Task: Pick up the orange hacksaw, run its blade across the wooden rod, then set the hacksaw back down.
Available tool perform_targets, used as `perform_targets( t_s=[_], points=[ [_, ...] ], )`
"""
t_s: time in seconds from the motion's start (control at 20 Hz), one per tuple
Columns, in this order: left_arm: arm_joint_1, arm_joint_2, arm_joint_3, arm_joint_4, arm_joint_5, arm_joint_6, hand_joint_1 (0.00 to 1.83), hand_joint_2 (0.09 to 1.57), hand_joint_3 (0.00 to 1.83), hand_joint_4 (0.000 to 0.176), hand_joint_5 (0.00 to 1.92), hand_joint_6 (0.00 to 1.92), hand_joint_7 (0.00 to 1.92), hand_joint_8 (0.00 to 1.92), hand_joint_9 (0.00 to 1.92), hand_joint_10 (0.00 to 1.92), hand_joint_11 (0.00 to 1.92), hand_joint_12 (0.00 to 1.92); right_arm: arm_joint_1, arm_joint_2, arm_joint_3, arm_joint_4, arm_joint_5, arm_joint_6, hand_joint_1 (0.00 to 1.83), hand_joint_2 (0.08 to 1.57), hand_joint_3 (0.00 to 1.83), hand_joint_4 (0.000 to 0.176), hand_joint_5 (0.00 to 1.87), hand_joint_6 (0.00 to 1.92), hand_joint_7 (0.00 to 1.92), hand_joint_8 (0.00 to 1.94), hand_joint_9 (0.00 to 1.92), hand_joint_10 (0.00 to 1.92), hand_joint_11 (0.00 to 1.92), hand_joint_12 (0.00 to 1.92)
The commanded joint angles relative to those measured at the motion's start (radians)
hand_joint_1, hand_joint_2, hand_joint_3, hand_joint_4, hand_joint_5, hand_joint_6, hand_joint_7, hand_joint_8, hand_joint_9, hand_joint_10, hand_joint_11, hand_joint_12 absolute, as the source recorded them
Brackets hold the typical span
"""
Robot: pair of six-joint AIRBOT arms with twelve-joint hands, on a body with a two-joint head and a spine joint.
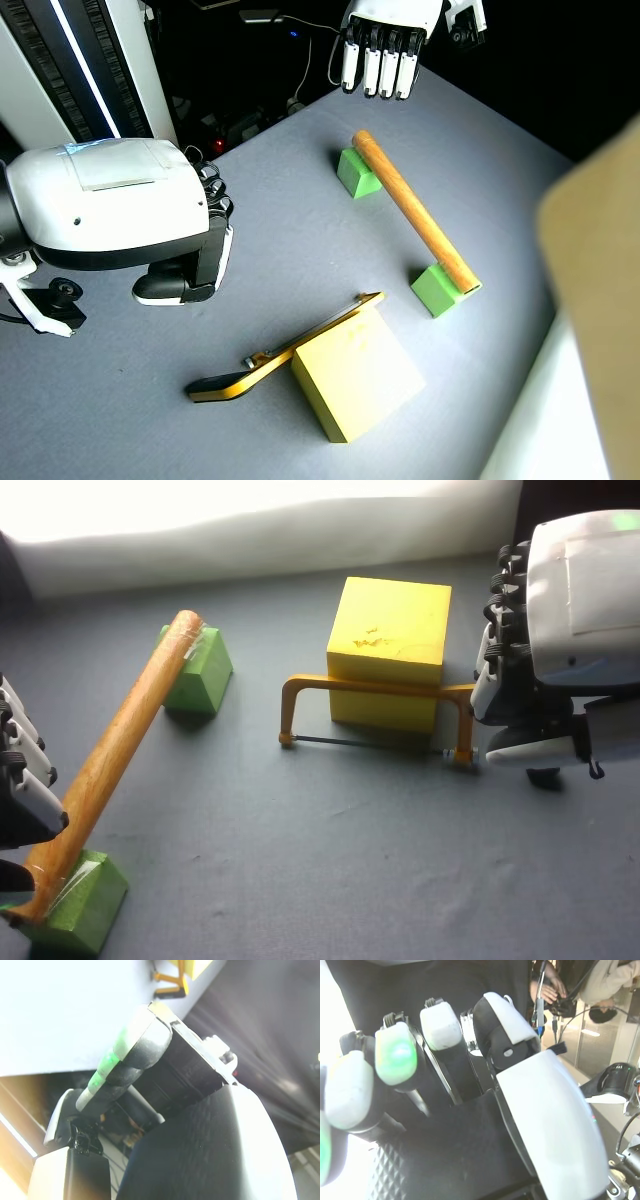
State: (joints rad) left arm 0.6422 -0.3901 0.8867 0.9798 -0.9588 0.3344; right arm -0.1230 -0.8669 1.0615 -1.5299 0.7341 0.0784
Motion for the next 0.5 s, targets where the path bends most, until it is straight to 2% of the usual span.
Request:
perform_targets(
  t_s=[0.0,0.1,0.2,0.25,0.35,0.45],
  points=[
    [-0.007,0.009,0.01,-0.061,-0.064,-0.002,0.13,1.06,0.11,0.059,0.16,0.06,0.12,0.05,0.08,0.05,0.0,0.32,0.013,0.004,-0.004,0.071,0.029,0.007,0.24,0.87,0.14,0.0,0.08,0.03,0.1,0.04,0.1,0.06,0.0,0.64],
    [-0.007,0.009,0.015,-0.061,-0.056,-0.003,0.11,1.11,0.01,0.036,0.14,0.0,0.07,0.0,0.06,0.0,0.0,0.23,0.009,0.006,-0.004,0.071,0.025,0.056,0.27,0.93,0.01,0.0,0.1,0.0,0.12,0.0,0.12,0.01,0.0,0.55],
    [-0.006,0.007,0.023,-0.037,-0.054,-0.007,0.13,1.12,0.0,0.001,0.12,0.0,0.07,0.0,0.07,0.0,0.0,0.26,0.01,0.009,-0.004,0.071,0.025,0.07,0.27,0.94,0.01,0.0,0.1,0.0,0.12,0.0,0.13,0.0,0.0,0.56],
    [-0.007,0.007,0.023,-0.037,-0.048,-0.007,0.12,1.12,0.0,0.0,0.12,0.0,0.07,0.0,0.07,0.0,0.0,0.29,0.01,0.011,-0.003,0.071,0.024,0.083,0.26,0.94,0.0,0.0,0.09,0.0,0.11,0.0,0.13,0.0,0.0,0.54],
    [-0.007,0.006,0.022,-0.037,-0.038,-0.011,0.09,1.12,0.0,0.0,0.1,0.0,0.06,0.0,0.05,0.0,0.0,0.24,0.007,0.017,0.006,0.071,0.022,0.185,0.21,0.95,0.0,0.0,0.06,0.0,0.1,0.0,0.11,0.0,0.0,0.52],
    [-0.007,0.007,0.025,-0.037,0.002,-0.031,0.04,1.12,0.0,0.0,0.09,0.0,0.06,0.0,0.04,0.0,0.0,0.22,0.007,0.025,0.035,0.071,0.043,0.376,0.2,0.95,0.0,0.0,0.06,0.0,0.09,0.0,0.1,0.0,0.0,0.46]
  ],
)
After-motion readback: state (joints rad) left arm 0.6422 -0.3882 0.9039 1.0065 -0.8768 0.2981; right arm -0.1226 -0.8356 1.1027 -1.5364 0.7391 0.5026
